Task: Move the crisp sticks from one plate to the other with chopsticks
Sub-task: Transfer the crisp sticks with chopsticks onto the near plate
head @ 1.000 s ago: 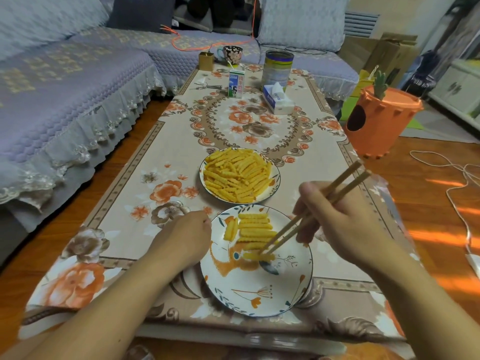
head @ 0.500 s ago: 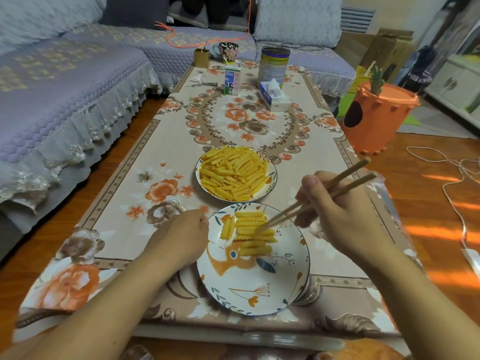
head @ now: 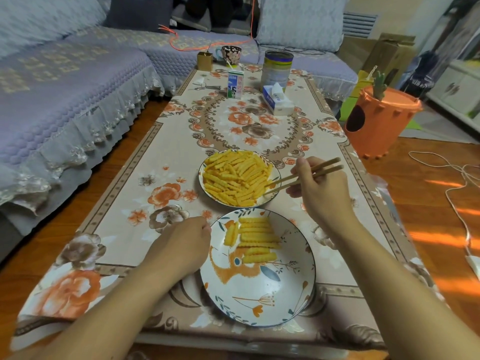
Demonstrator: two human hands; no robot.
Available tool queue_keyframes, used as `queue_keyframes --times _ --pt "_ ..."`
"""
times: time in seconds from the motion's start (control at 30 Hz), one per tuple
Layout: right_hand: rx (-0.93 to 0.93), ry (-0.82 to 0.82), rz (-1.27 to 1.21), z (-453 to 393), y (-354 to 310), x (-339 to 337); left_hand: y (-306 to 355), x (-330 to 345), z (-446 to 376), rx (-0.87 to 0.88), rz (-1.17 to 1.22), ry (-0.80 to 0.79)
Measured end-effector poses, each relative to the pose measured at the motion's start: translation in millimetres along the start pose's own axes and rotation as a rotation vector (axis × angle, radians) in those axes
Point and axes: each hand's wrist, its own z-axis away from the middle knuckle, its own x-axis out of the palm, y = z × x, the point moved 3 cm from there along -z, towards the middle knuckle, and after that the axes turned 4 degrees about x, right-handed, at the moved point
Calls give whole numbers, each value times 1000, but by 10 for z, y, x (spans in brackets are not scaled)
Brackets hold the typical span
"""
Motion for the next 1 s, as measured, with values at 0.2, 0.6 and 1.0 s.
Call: queue_keyframes --times 0.2,0.6,1.0 --pt "56 -22 -134 20 -27 -14 9 -18 9 -17 0 -31" --pt "83 -22 -182 -44 103 -77 33 -67 75 -14 15 -29" --pt "57 64 -202 -91 115 -105 54 -64 69 -34 27 -29"
